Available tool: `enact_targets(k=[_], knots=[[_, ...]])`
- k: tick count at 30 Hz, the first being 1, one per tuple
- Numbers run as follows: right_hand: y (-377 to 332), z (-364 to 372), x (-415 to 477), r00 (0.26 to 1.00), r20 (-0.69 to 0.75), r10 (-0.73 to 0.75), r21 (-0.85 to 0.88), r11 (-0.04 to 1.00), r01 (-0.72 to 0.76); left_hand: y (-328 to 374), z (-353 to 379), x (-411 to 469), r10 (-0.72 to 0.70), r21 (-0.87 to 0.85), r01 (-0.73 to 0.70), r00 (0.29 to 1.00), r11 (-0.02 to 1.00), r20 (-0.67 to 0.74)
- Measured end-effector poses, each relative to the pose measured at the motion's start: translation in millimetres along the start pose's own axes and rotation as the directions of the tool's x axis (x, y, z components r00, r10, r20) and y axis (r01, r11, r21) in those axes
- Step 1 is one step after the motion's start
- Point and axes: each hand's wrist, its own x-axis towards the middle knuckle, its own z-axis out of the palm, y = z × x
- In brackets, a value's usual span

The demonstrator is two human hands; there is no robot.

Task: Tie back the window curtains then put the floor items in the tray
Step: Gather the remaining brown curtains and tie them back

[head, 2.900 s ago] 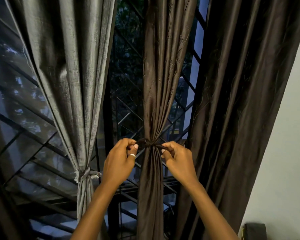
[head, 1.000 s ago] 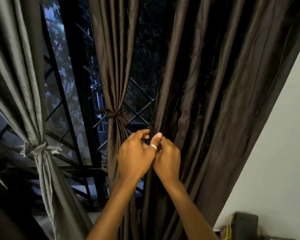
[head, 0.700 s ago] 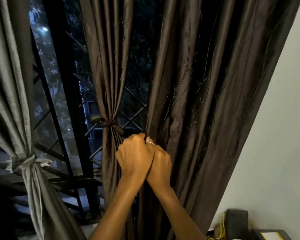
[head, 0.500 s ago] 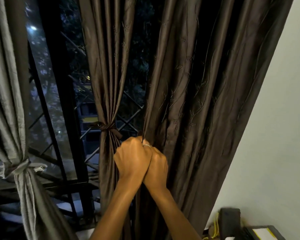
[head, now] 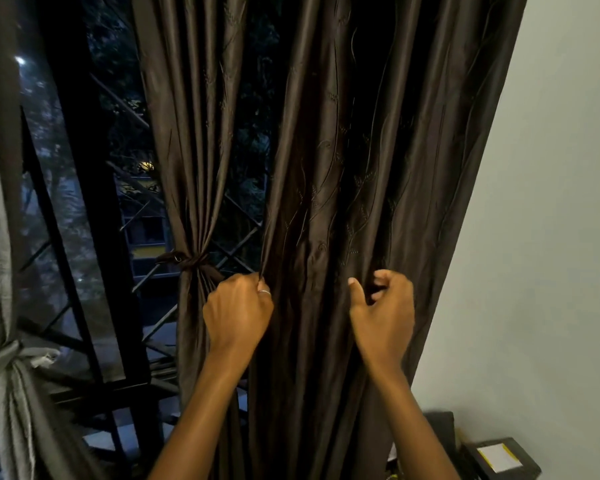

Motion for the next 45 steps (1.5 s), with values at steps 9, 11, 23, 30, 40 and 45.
enact_targets(k=[9, 11, 23, 30, 40, 45], knots=[[34, -5, 49, 0.99, 0.128, 0.054, -0.204, 0.979, -0.027, -26, -13, 11, -0.03, 0.019, 0.032, 0.994, 0.999, -0.103], [40, -9, 56, 0.99, 0.133, 0.053, -0.202, 0.979, -0.025, -33, -17, 14, -0.026, 0.033, 0.03, 0.993, 0.999, -0.114], [17, -9, 6, 0.967, 0.214, -0.141, -0.035, 0.988, 0.152, -15, -3, -5, 0.013, -0.032, -0.016, 0.997, 0.999, -0.078], [-11, 13, -28, 0.924, 0.294, -0.244, 0.066, 0.97, 0.235, 16, 15, -18, 0.122, -0.113, -0.119, 0.992, 0.986, 0.015], [-21, 29, -48, 0.908, 0.348, -0.231, 0.101, 0.973, 0.209, 17, 27, -20, 0.163, -0.383, -0.117, 0.983, 0.916, 0.089], [-21, 30, -50, 0.903, 0.353, -0.244, 0.065, 0.969, 0.236, 28, 17, -20, 0.146, -0.332, -0.1, 0.983, 0.938, 0.115]])
